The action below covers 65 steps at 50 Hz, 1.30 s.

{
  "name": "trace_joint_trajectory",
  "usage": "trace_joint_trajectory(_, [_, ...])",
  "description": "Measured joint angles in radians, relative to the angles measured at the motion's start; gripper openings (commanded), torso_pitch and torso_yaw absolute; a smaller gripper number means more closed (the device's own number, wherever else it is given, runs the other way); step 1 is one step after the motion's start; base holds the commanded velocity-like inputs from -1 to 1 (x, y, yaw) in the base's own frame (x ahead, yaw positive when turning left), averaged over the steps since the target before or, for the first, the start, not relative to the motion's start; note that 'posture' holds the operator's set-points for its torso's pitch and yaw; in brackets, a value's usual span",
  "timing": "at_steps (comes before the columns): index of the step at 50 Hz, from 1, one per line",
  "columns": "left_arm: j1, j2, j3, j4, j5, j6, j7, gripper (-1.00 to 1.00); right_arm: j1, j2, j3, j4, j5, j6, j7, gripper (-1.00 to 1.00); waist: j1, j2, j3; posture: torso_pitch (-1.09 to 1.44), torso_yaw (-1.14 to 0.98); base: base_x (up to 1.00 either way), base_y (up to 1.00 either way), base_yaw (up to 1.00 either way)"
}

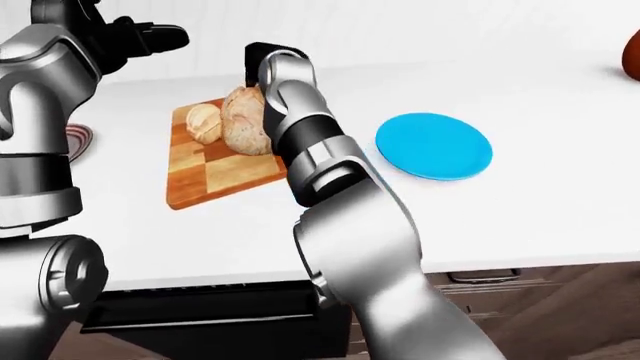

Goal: Place all breads on the cutting board.

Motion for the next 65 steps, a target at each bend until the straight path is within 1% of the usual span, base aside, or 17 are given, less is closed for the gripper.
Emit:
trace_joint_trajectory(10, [0.018,-0.006,-0.001,-0.014,-0.006,0.007,0.003,1.0,0.036,0.031,-0.018,0.007,0.046,0.014,-0.117,-1.0,0.0,0.0,-0.004,0.0,0.0,0.0,0.0,0.0])
trace_joint_trajectory(13, [0.019,-0.006,0.0,-0.018,-0.008,0.007,0.003,1.0,0.045,0.041,-0.036,0.015,0.074,0.028,-0.155,-1.0,0.002,0.0,-0.004,0.0,0.0,0.0,0.0,0.0])
trace_joint_trajectory(16, [0.021,-0.007,0.001,-0.016,-0.008,0.001,0.004,1.0,0.055,0.046,-0.033,0.016,0.089,0.038,-0.178,-1.0,0.003,-0.001,-0.006,0.0,0.0,0.0,0.0,0.0])
trace_joint_trajectory(33, [0.021,0.007,0.005,-0.028,-0.02,0.01,0.002,1.0,0.094,0.067,-0.029,0.026,0.119,0.024,-0.268,-1.0,0.005,0.0,-0.008,0.0,0.0,0.0,0.0,0.0])
trace_joint_trajectory(35, [0.023,0.008,0.006,-0.027,-0.021,0.011,0.001,1.0,0.098,0.067,-0.03,0.026,0.12,0.025,-0.274,-0.93,0.005,-0.001,-0.008,0.0,0.0,0.0,0.0,0.0])
trace_joint_trajectory(38, [0.026,0.009,0.008,-0.031,-0.022,0.014,0.003,1.0,0.097,0.068,-0.031,0.03,0.122,0.027,-0.278,-0.97,0.005,-0.001,-0.008,0.0,0.0,0.0,0.0,0.0])
trace_joint_trajectory(42, [0.034,0.008,0.007,-0.036,-0.025,0.012,0.003,1.0,0.1,0.067,-0.032,0.026,0.124,0.026,-0.287,-0.91,0.005,-0.001,-0.008,0.0,0.0,0.0,0.0,0.0])
trace_joint_trajectory(43, [0.035,0.008,0.007,-0.037,-0.025,0.013,0.003,1.0,0.101,0.067,-0.032,0.026,0.124,0.025,-0.29,-0.77,0.005,-0.002,-0.009,0.0,0.0,0.0,0.0,0.0])
trace_joint_trajectory(46, [0.033,0.01,0.008,-0.038,-0.027,0.018,0.004,1.0,0.101,0.067,-0.034,0.028,0.126,0.027,-0.293,-0.51,0.005,-0.002,-0.008,0.0,0.0,0.0,0.0,0.0])
trace_joint_trajectory(47, [0.032,0.01,0.008,-0.038,-0.027,0.018,0.004,1.0,0.101,0.068,-0.034,0.029,0.127,0.028,-0.293,-0.37,0.005,-0.002,-0.008,0.0,0.0,0.0,0.0,0.0])
trace_joint_trajectory(48, [0.032,0.01,0.009,-0.04,-0.027,0.018,0.005,1.0,0.101,0.069,-0.035,0.029,0.128,0.028,-0.294,-0.36,0.005,-0.002,-0.008,0.0,0.0,0.0,0.0,0.0])
trace_joint_trajectory(50, [0.036,0.01,0.008,-0.047,-0.028,0.018,0.005,1.0,0.102,0.07,-0.035,0.029,0.13,0.029,-0.295,-0.03,0.005,-0.002,-0.009,0.0,0.0,0.0,0.0,0.0])
trace_joint_trajectory(52, [0.038,0.01,0.007,-0.052,-0.03,0.02,0.005,1.0,0.101,0.071,-0.035,0.029,0.131,0.029,-0.296,0.11,0.005,-0.002,-0.009,0.0,0.0,0.0,0.0,0.0])
trace_joint_trajectory(53, [0.038,0.01,0.007,-0.053,-0.031,0.021,0.005,1.0,0.101,0.072,-0.035,0.029,0.132,0.029,-0.296,0.32,0.005,-0.002,-0.009,0.0,0.0,0.0,0.0,0.0])
trace_joint_trajectory(55, [0.038,0.01,0.008,-0.056,-0.032,0.025,0.006,1.0,0.1,0.072,-0.036,0.028,0.133,0.029,-0.296,0.53,0.005,-0.002,-0.008,0.0,0.0,0.0,0.0,0.0])
trace_joint_trajectory(56, [0.038,0.01,0.008,-0.056,-0.032,0.025,0.006,1.0,0.1,0.072,-0.036,0.028,0.134,0.028,-0.297,1.0,0.005,-0.002,-0.009,0.0,0.0,0.0,0.0,0.0])
trace_joint_trajectory(65, [0.039,0.001,0.002,-0.059,-0.033,0.029,0.008,1.0,0.092,0.072,-0.039,0.024,0.147,0.024,-0.304,1.0,0.006,-0.003,-0.009,0.0,0.0,0.0,0.0,0.0])
